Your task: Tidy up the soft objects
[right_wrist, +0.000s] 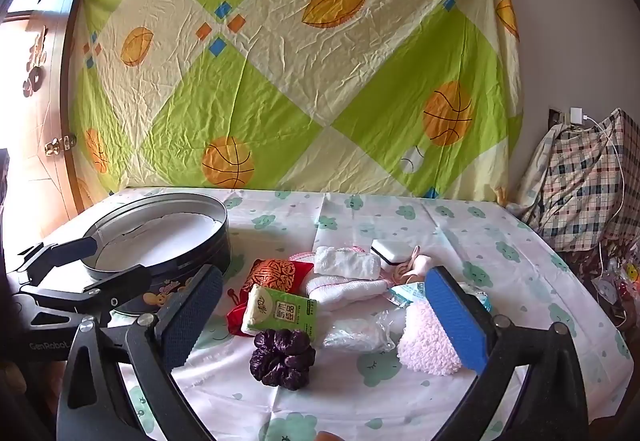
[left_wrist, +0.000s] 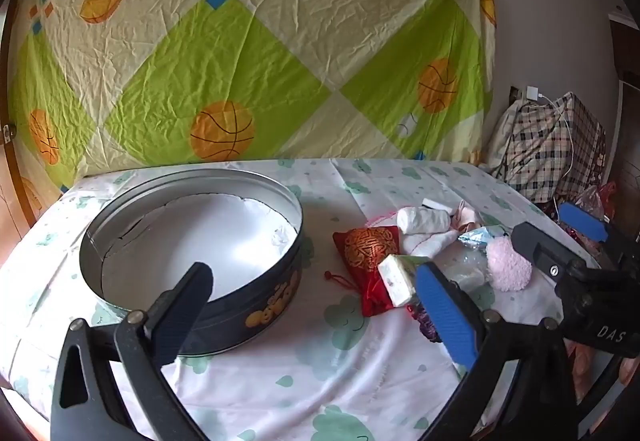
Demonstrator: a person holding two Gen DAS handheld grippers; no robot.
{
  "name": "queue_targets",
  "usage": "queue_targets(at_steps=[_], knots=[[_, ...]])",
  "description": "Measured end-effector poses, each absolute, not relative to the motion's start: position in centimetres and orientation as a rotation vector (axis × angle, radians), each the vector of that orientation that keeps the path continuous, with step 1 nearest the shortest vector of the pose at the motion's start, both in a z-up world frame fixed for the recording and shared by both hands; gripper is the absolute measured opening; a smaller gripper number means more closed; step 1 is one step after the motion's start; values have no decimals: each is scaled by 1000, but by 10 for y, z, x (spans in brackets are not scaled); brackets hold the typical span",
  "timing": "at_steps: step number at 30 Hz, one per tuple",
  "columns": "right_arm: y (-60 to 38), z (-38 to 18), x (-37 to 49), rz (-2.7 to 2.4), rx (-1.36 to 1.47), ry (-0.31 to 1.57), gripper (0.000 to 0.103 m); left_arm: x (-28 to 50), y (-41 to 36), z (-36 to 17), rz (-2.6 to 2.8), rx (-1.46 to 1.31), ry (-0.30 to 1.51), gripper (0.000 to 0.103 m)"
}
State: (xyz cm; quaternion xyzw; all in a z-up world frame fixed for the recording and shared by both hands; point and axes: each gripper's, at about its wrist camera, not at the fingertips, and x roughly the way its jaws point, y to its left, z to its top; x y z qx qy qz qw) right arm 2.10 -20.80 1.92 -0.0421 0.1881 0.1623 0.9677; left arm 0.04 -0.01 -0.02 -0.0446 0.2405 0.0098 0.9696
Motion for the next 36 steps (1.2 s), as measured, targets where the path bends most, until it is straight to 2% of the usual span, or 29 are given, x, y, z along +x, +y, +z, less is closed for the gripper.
queue_targets(at_steps=[36], knots=[[-205,6,23,345,-62,411,102,3,-2,-16,28,-79,509,103]])
